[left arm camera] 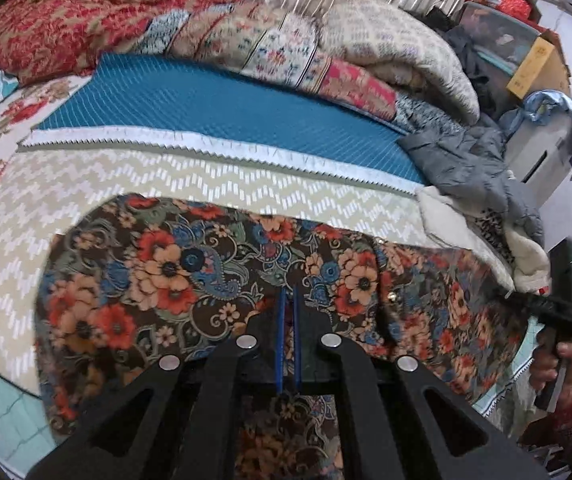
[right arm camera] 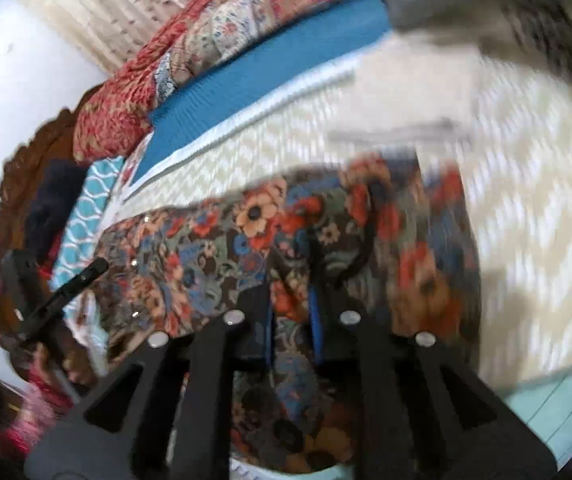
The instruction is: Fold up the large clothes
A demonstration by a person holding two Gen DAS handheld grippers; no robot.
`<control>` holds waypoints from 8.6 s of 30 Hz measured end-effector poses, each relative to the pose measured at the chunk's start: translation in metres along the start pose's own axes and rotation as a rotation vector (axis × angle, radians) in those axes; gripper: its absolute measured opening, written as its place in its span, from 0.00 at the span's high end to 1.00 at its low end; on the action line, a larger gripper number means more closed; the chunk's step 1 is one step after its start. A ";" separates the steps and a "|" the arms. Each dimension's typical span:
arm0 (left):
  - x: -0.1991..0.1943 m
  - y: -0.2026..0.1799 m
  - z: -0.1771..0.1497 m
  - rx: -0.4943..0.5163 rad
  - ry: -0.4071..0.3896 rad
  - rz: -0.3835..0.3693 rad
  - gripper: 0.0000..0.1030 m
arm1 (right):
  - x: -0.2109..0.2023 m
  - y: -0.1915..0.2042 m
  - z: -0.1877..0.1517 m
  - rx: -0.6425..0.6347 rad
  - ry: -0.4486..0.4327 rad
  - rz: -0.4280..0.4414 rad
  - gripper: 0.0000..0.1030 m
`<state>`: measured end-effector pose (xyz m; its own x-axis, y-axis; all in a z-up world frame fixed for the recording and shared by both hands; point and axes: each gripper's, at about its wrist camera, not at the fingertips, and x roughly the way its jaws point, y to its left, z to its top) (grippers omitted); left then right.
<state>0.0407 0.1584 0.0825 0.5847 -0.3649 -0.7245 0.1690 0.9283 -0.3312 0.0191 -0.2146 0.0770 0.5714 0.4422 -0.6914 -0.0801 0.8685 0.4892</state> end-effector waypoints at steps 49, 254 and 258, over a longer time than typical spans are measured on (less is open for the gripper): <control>-0.004 -0.019 -0.093 0.070 0.090 0.390 0.56 | -0.031 -0.014 -0.111 0.039 0.074 -0.334 0.25; -0.073 0.086 0.024 -0.209 -0.095 -0.145 0.71 | -0.025 0.198 0.077 -0.324 -0.150 0.125 0.78; -0.126 0.117 0.072 -0.216 -0.285 -0.063 0.71 | -0.017 0.268 0.140 -0.419 -0.256 0.191 0.78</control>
<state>0.0442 0.3185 0.1784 0.7811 -0.3586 -0.5111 0.0585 0.8570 -0.5119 0.1027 -0.0208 0.2941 0.6920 0.5779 -0.4326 -0.4920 0.8161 0.3032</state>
